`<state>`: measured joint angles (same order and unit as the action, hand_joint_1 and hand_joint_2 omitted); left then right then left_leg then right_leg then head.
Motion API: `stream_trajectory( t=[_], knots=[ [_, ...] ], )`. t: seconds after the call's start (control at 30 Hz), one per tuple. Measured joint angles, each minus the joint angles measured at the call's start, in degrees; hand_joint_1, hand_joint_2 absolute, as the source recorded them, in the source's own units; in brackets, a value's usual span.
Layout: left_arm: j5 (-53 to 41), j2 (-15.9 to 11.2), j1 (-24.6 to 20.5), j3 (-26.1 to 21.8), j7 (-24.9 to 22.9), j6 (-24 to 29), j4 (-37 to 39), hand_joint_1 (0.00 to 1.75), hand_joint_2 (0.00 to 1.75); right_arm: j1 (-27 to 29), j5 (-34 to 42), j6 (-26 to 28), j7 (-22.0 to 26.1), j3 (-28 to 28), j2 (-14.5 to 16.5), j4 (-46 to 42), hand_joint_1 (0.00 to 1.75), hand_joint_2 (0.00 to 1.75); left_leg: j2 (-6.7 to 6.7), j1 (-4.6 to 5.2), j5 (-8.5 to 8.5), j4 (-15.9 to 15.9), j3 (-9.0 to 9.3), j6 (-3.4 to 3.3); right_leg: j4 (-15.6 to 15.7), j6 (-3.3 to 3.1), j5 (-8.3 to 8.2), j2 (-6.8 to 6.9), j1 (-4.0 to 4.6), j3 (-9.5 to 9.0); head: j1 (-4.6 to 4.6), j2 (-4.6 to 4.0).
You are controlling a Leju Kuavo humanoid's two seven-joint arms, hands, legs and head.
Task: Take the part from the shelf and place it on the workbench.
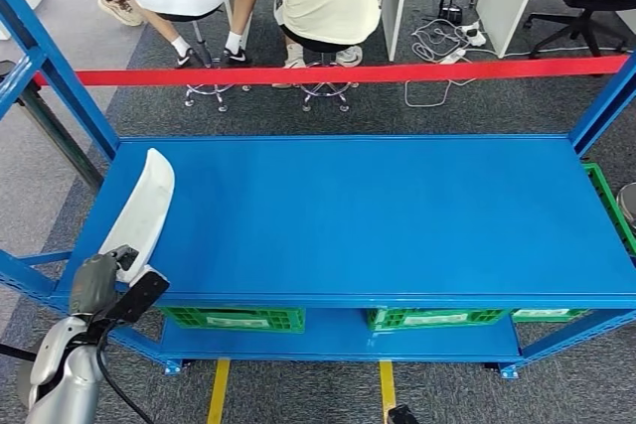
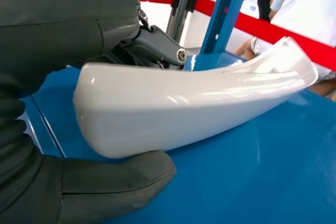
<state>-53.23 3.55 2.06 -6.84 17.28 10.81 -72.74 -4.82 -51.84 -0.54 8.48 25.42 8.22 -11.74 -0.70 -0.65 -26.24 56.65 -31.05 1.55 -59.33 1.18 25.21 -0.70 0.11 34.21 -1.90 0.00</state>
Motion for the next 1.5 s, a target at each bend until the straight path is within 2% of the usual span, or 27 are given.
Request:
stream_trajectory(
  t=[0.03, 0.07, 0.27, 0.4, 0.6, 0.8, 1.13, 1.27, 1.33, 1.4, 1.43, 1.5],
  knots=[
    [0.03, 0.01, -0.05, -0.01, 0.23, 0.10, 0.03, 1.75, 0.44, 0.00, -0.09, -0.01, 0.00, 0.03, 0.00, 0.00, 0.00, 1.75, 0.00, 0.00, 0.00, 0.00, 0.00, 0.00, 0.00, 0.00, 0.00, 0.00, 0.00, 0.00, 0.00, 0.00],
    [0.08, 0.01, -0.08, -0.02, 0.54, 0.21, 0.07, 1.75, 0.00, 0.00, -0.19, -0.01, 0.00, 0.07, 0.00, 0.00, 0.00, 1.75, 0.00, 0.00, 0.00, 0.00, 0.00, 0.00, 0.00, 0.00, 0.00, 0.01, 0.00, 0.00, 0.00, 0.00],
    [0.28, 0.03, -0.05, 0.04, 2.38, 1.10, 0.13, 1.75, 0.00, -0.02, -0.53, 0.01, 0.02, 0.20, 0.00, 0.00, 0.00, 1.75, 0.00, 0.00, 0.01, 0.00, 0.00, 0.00, 0.00, 0.00, 0.00, 0.01, 0.00, 0.00, 0.00, 0.00],
    [0.32, 0.09, -0.01, 0.15, 2.47, 1.17, 0.13, 1.75, 1.75, -0.02, -0.64, 0.01, 0.02, 0.22, 0.00, 0.00, 0.00, 1.75, 0.00, 0.00, 0.01, 0.00, 0.00, 0.00, 0.00, 0.00, 0.00, 0.01, 0.00, 0.00, 0.00, 0.00],
    [-0.16, 0.43, 0.32, 0.25, 3.33, 2.98, -0.13, 1.75, 1.75, 0.00, -0.96, 0.07, 0.13, 0.46, 0.00, 0.00, 0.00, 1.75, 0.00, 0.00, 0.01, 0.00, 0.00, 0.00, 0.00, 0.00, 0.00, 0.01, 0.00, 0.01, 0.00, 0.00],
    [-0.75, 1.98, 1.89, 0.46, 3.49, 5.80, -3.01, 1.75, 1.75, 0.10, -0.98, 0.93, 1.86, 1.78, 0.00, 0.00, 0.00, 1.75, 0.00, 0.00, 0.00, 0.00, -0.01, 0.00, 0.00, 0.00, 0.00, 0.01, 0.00, 0.02, 0.00, 0.00],
    [-0.72, 3.84, 3.81, 0.70, 3.81, 6.35, -6.35, 1.75, 1.75, 0.09, -0.87, 1.17, 2.93, 3.04, 0.00, 0.00, 0.00, 1.75, 0.00, 0.00, 0.00, 0.00, -0.01, 0.00, 0.01, 0.00, 0.00, 0.01, 0.00, 0.02, 0.01, 0.00],
    [-0.57, 4.66, 5.24, 1.54, 5.28, 7.06, -8.20, 1.75, 1.75, -0.09, 0.55, 2.05, 7.20, 3.98, -0.01, -0.03, 0.00, 1.75, 0.01, 0.02, -0.04, 0.07, -0.05, -0.06, 0.11, 0.05, -0.05, -0.01, -0.09, 0.00, 0.00, 0.00],
    [-0.57, 5.33, 6.77, 2.64, 5.67, 7.53, -10.18, 1.75, 1.75, -0.49, 1.75, 2.19, 10.58, 4.93, -0.02, -0.11, 0.00, 1.75, 0.01, 0.17, 0.15, 0.11, -0.08, -0.71, 0.51, 0.52, -0.47, -0.03, -0.33, -0.10, -0.06, 0.00],
    [-0.69, 6.24, 8.40, 4.15, 5.91, 8.16, -12.43, 1.75, 1.75, -1.19, 2.97, 2.03, 14.30, 5.96, -0.07, -0.38, 0.00, 1.75, 0.17, -0.06, 1.15, -1.14, 0.30, -1.51, 0.81, 1.18, -0.56, -0.01, -0.34, 0.02, -0.13, 0.00],
    [-0.78, 6.73, 9.19, 5.10, 5.99, 8.64, -13.55, 1.75, 1.75, -1.66, 3.56, 1.84, 16.29, 6.49, -0.09, -0.57, 0.00, 1.75, 0.29, -0.29, 1.70, -1.95, 0.50, -1.72, -0.03, 1.48, 0.24, 0.02, -0.30, 0.51, -0.05, 0.00],
    [-0.97, 7.42, 10.77, 7.01, 6.06, 9.62, -15.33, 1.75, 1.75, -2.65, 4.68, 1.14, 20.10, 7.42, -0.13, -0.96, 0.00, 1.75, 0.60, -0.68, 2.34, -2.87, 0.67, -1.78, -5.19, 2.18, 3.47, 0.13, -0.49, 2.78, 0.19, 0.00]
  ],
)
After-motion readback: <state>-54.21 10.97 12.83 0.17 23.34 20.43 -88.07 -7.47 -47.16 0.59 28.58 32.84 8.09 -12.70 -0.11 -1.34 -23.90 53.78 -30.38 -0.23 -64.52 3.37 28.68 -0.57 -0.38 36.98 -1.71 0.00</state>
